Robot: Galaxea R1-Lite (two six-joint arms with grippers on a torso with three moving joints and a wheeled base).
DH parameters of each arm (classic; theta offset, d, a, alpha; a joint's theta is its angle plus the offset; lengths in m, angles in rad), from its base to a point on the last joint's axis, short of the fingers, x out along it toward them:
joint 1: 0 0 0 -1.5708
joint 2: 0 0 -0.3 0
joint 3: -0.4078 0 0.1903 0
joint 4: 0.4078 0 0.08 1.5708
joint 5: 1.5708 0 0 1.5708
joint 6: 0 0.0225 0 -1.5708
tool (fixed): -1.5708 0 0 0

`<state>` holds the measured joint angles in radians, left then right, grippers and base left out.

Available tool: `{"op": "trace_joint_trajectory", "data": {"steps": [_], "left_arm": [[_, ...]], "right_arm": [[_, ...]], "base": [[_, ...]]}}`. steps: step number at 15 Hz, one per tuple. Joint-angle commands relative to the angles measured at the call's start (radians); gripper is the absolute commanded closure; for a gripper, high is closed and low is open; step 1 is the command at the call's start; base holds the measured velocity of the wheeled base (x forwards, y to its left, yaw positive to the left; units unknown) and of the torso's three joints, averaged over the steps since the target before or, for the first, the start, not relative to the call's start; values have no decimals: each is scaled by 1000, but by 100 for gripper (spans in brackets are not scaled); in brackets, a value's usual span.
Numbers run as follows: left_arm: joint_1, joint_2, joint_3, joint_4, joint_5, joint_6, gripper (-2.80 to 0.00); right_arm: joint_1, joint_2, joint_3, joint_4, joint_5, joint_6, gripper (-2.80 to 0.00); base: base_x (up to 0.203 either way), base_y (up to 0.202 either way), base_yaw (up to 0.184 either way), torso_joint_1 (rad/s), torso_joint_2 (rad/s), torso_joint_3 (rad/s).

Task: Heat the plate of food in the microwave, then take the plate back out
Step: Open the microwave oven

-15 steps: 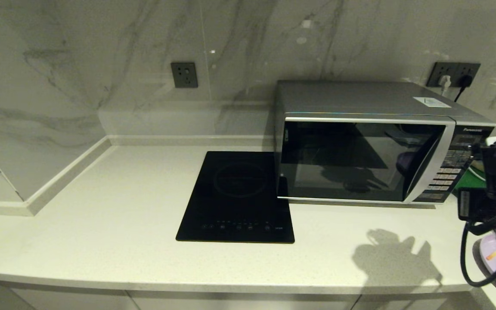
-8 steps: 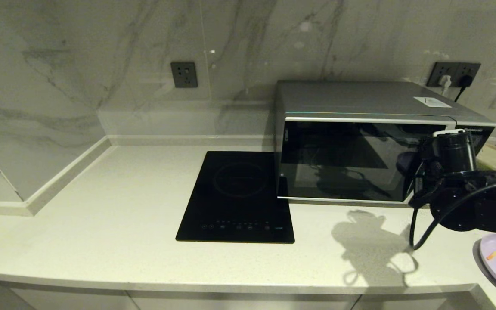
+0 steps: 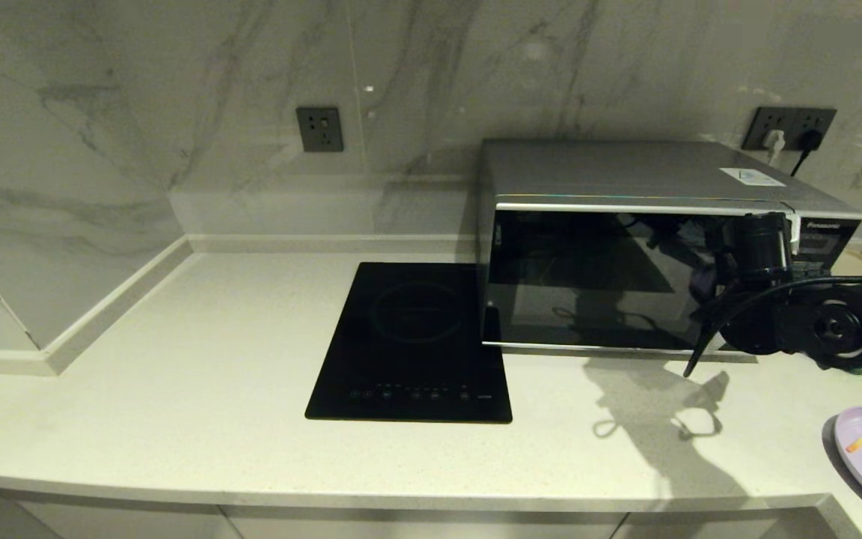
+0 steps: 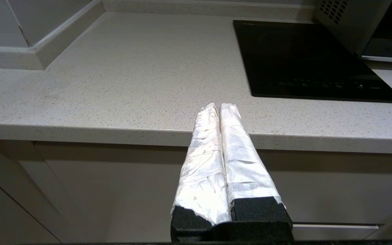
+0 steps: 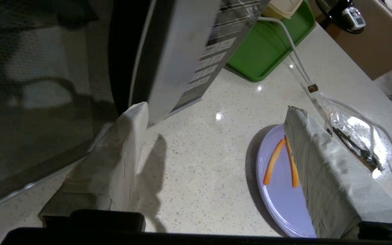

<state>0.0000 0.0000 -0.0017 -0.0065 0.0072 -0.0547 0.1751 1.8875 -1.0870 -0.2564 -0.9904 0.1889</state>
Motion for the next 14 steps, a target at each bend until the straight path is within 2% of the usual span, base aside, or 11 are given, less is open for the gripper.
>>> {"op": "trace_joint_trajectory", "data": {"steps": [1,5,14], "left_arm": [[0,0,0,0,0,-1,0],[0,0,0,0,0,-1,0],[0,0,0,-1,0,-1,0]], "right_arm": [[-15,34,-34,-2,-4,3,-280],[-39,73,-72,-2,-2,4,-280],[-85,94,-78,-4,-6,78,-280]], "base": [[0,0,0,0,0,0],[0,0,0,0,0,0],[0,0,0,0,0,0]]}}
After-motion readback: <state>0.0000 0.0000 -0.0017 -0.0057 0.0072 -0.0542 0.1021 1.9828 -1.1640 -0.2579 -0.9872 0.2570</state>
